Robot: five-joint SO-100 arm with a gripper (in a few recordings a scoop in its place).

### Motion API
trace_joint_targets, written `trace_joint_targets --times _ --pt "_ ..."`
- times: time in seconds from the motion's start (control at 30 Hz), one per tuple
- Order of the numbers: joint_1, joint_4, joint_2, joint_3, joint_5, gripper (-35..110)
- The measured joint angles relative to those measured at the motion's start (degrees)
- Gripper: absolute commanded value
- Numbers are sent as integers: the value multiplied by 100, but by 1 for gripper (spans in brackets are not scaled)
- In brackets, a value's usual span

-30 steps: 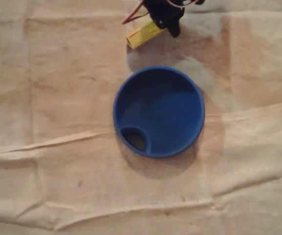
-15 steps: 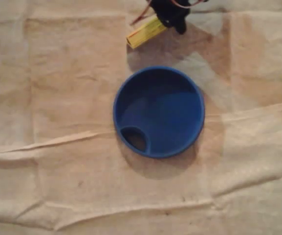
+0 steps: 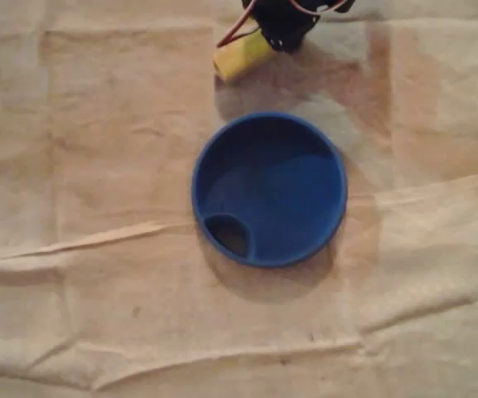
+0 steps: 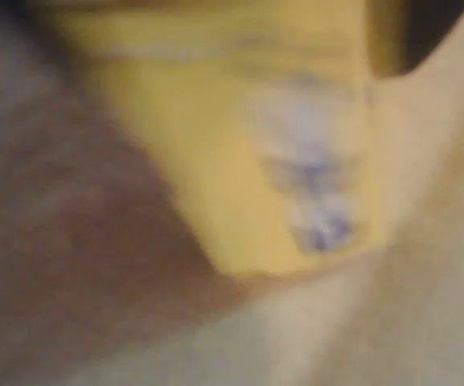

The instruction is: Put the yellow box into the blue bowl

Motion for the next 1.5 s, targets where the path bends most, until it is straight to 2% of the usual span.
trace_joint_targets --times 0.8,1.27,1.5 --pt "0 0 141 53 0 0" --pt "0 1661 2206 70 0 0" --pt "-255 1775 2839 70 308 0"
